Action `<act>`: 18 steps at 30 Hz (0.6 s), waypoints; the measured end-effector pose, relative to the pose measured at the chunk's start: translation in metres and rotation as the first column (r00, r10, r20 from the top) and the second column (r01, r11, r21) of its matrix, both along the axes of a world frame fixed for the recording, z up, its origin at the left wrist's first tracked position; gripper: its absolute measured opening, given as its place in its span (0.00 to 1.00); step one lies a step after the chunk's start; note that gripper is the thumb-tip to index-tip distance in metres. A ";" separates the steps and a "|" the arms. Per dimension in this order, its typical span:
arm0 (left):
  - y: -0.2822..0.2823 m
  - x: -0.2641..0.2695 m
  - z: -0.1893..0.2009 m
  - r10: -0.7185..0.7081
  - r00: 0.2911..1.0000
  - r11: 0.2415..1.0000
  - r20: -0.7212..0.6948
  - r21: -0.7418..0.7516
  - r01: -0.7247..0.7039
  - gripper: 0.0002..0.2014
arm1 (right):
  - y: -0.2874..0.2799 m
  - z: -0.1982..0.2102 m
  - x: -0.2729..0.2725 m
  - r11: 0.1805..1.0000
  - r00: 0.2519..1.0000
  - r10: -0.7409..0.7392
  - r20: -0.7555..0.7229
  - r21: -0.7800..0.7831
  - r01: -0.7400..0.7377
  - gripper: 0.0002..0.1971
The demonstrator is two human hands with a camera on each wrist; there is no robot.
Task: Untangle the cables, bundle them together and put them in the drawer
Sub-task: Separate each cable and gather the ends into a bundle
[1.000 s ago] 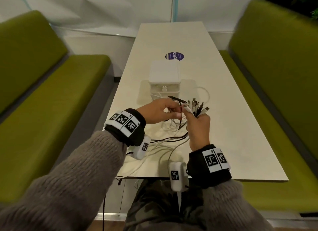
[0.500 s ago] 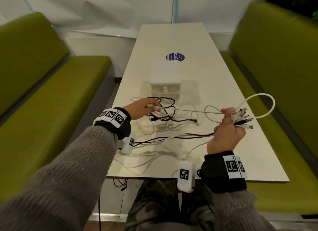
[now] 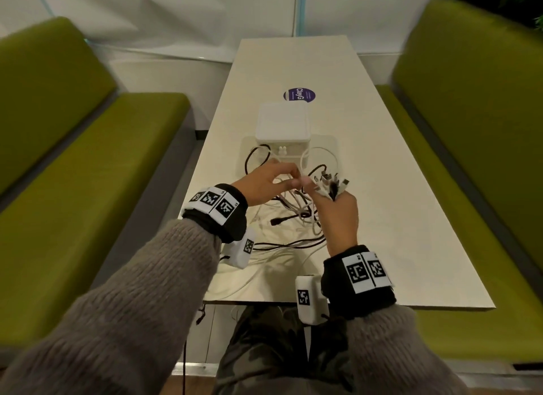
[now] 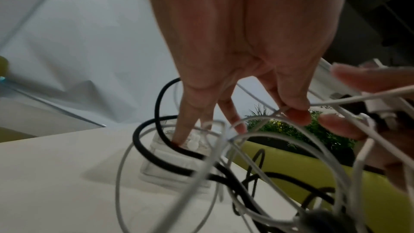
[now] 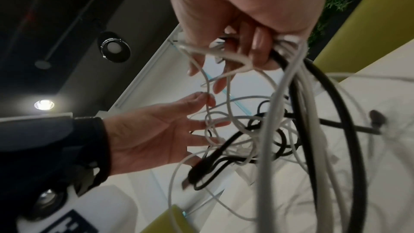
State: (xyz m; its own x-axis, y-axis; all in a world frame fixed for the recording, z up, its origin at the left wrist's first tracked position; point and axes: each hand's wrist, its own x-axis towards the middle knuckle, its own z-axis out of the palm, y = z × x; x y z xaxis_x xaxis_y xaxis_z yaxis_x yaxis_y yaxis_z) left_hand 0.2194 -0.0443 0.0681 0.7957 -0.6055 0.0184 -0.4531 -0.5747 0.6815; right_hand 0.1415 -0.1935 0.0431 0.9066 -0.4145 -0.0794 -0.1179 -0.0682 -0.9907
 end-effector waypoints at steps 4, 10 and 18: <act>-0.003 -0.001 0.000 0.015 1.000 1.000 -0.009 0.010 -0.015 0.05 | -0.003 -0.004 0.004 0.994 0.995 0.091 -0.035 -0.056 -0.093 0.12; 0.004 -0.001 -0.005 0.063 0.993 0.998 -0.101 0.033 -0.060 0.03 | -0.009 -0.004 0.000 0.981 0.987 -0.136 0.085 0.149 0.122 0.11; 0.004 0.007 -0.010 0.102 0.994 0.993 -0.037 0.056 -0.099 0.06 | -0.010 0.000 -0.009 0.893 0.936 -0.309 0.169 0.391 0.224 0.06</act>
